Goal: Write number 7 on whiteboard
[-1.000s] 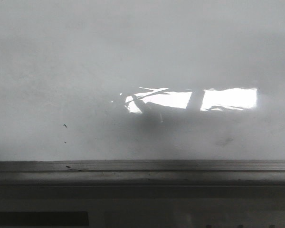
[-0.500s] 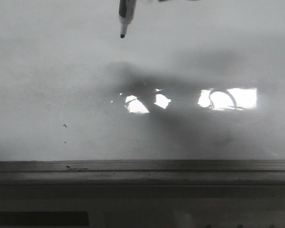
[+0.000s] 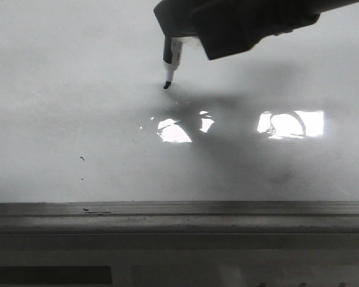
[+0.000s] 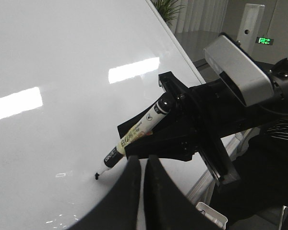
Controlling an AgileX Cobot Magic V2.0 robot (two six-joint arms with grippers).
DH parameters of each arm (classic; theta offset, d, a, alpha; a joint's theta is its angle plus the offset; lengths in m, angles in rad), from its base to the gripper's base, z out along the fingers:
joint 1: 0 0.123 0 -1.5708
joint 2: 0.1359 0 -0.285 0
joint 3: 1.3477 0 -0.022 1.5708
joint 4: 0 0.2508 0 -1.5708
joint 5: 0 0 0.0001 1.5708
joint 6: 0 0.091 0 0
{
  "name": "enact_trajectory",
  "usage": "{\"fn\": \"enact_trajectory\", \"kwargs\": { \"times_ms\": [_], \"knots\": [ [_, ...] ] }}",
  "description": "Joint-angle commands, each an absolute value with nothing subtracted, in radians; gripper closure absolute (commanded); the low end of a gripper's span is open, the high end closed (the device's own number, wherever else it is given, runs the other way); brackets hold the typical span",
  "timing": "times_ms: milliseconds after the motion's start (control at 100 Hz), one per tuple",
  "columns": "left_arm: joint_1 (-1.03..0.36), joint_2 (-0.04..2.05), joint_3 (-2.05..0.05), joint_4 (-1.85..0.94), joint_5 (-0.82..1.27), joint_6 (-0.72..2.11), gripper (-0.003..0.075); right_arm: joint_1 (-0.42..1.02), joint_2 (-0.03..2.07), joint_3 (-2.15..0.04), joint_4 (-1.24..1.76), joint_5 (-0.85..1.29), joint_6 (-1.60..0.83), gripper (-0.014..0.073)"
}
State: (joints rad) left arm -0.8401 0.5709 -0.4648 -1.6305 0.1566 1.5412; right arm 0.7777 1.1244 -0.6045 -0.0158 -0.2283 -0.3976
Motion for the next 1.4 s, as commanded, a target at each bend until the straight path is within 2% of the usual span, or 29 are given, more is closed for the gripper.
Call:
{"fn": "enact_trajectory", "kwargs": {
  "times_ms": [0,380,650,850,1050,1390],
  "knots": [
    [-0.847,0.574,-0.492,-1.648,0.171,1.532,0.0741,0.753,1.111,-0.635,-0.007,-0.285,-0.408,0.0647],
    [-0.847,0.574,-0.492,-1.648,0.171,1.532,0.0741,0.733,1.078,-0.635,-0.007,-0.157,-0.428,0.0646],
    [-0.847,0.574,-0.492,-1.648,0.171,1.532,0.0741,0.635,1.001,-0.635,-0.007,-0.036,-0.428,0.0642],
    [-0.847,0.574,-0.492,-1.648,0.171,1.532,0.0741,0.628,0.996,-0.635,0.000,0.010,-0.428,0.0643],
    [-0.847,0.574,-0.492,-1.648,0.171,1.532,0.0741,0.658,0.991,-0.614,0.087,0.260,-0.428,0.0642],
    [-0.847,0.574,-0.492,-1.648,0.173,1.532,0.0741,0.780,0.960,-0.556,0.122,0.268,-0.428,0.0642]
  ]
}}
